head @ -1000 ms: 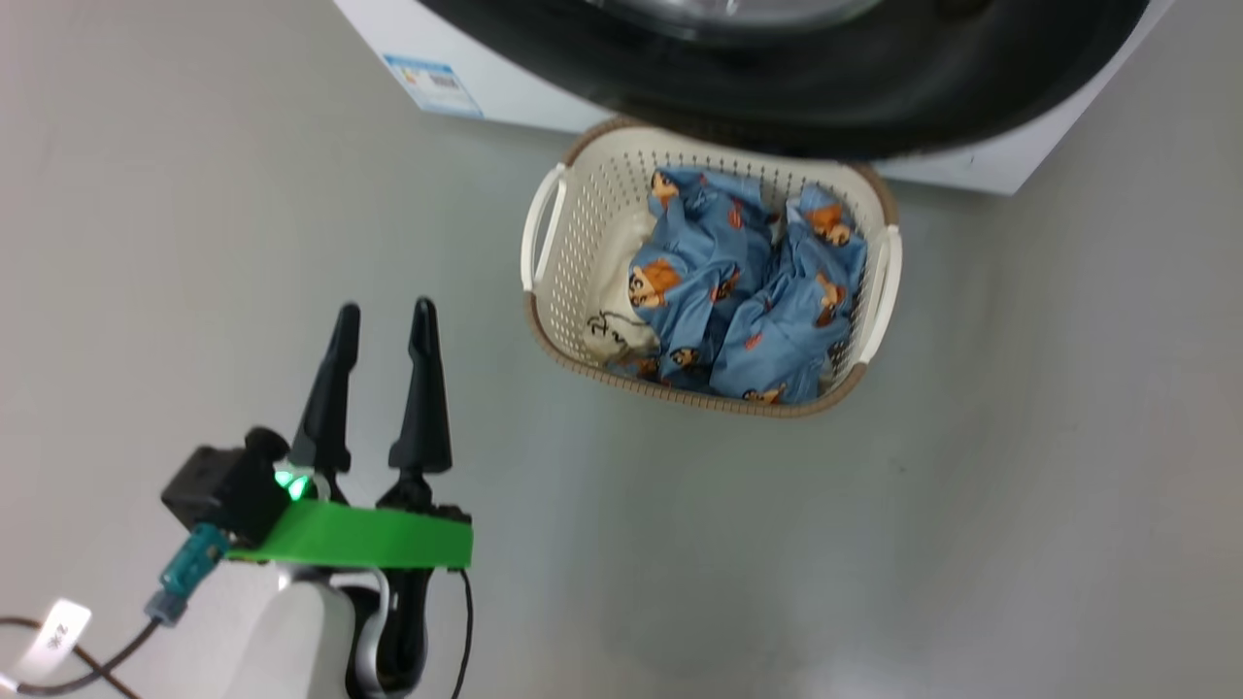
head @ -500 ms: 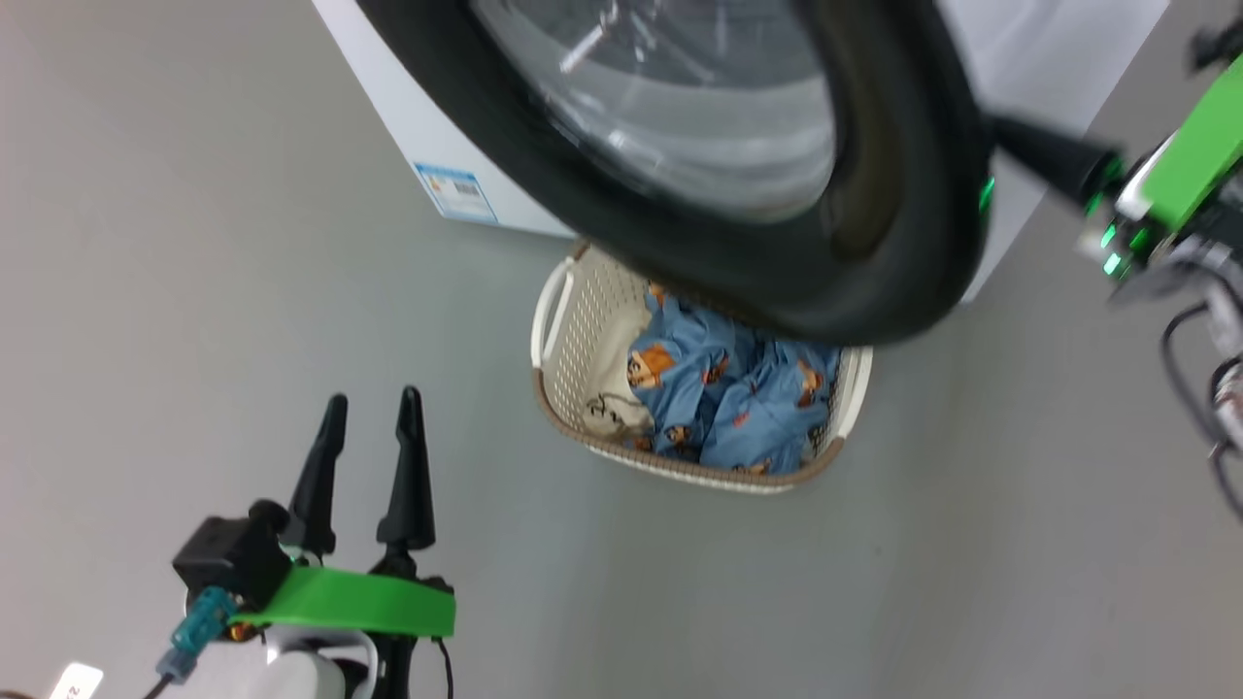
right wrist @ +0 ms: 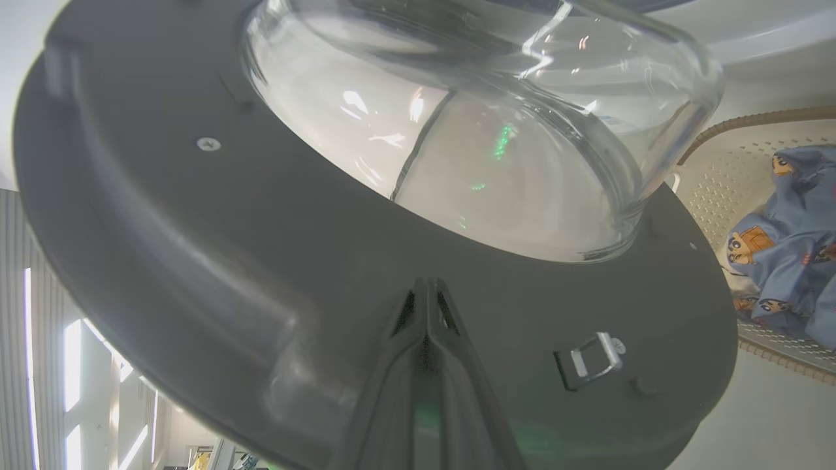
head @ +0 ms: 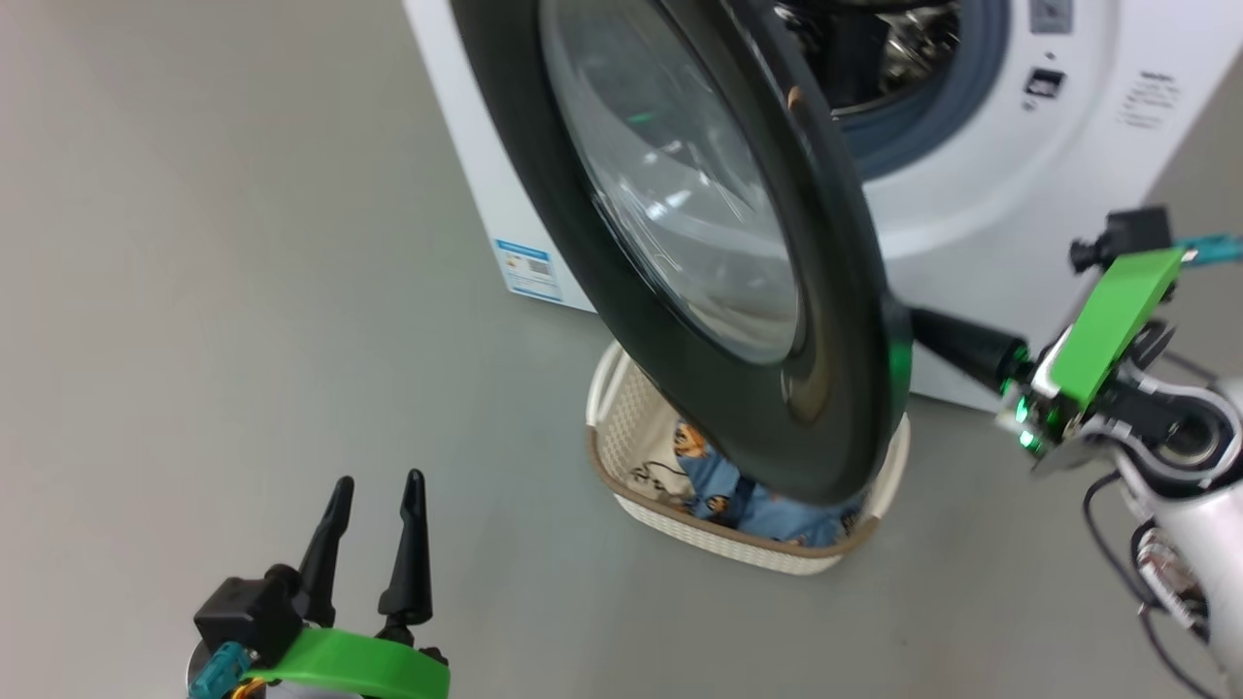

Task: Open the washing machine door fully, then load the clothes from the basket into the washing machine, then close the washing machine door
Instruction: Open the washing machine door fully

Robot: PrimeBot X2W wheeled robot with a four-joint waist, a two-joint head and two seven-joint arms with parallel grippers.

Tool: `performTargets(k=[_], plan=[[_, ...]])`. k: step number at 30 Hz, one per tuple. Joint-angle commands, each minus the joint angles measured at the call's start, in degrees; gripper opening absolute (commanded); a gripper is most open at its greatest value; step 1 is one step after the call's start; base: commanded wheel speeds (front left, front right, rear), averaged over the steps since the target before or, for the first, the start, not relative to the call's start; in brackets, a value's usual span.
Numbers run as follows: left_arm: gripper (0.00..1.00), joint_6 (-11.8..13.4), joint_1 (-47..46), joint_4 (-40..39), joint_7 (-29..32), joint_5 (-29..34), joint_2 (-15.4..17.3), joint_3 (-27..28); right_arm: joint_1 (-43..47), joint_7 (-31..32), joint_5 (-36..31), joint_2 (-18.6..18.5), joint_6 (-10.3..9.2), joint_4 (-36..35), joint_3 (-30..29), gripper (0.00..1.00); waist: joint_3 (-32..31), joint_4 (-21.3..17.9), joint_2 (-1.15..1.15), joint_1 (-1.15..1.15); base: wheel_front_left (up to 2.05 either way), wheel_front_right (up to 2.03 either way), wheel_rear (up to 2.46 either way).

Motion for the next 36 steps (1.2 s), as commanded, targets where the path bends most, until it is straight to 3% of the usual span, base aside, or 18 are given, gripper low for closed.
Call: performTargets(k=[1,10,23,36], plan=[[1.00,-0.49,-0.13,-0.69,-0.35,0.44,1.14,2.07,1.74,0.38,0.21,1.28,0.34,-2.34,0.65,0.00,-2.43,2.94,0.00,0.01,0.00,0.00,0.00],[1.00,-0.79,0.99,0.32,-0.35,0.54,1.36,2.24,8.54,1.20,0.80,4.16,0.34,-5.95,-0.82,0.00,-4.84,7.61,0.00,0.01,0.00,0.00,0.00],[1.00,-0.31,2.33,-1.44,-0.35,0.34,2.05,4.09,9.34,3.82,-0.91,10.43,0.34,-7.36,-0.11,0.00,-5.02,8.10,0.00,0.01,0.00,0.00,0.00],[1.00,-0.23,1.68,-0.87,-0.11,0.45,2.34,2.95,12.00,3.49,-2.25,12.76,0.34,-7.49,-3.55,0.00,-5.96,7.54,0.00,0.01,0.00,0.00,0.00]])
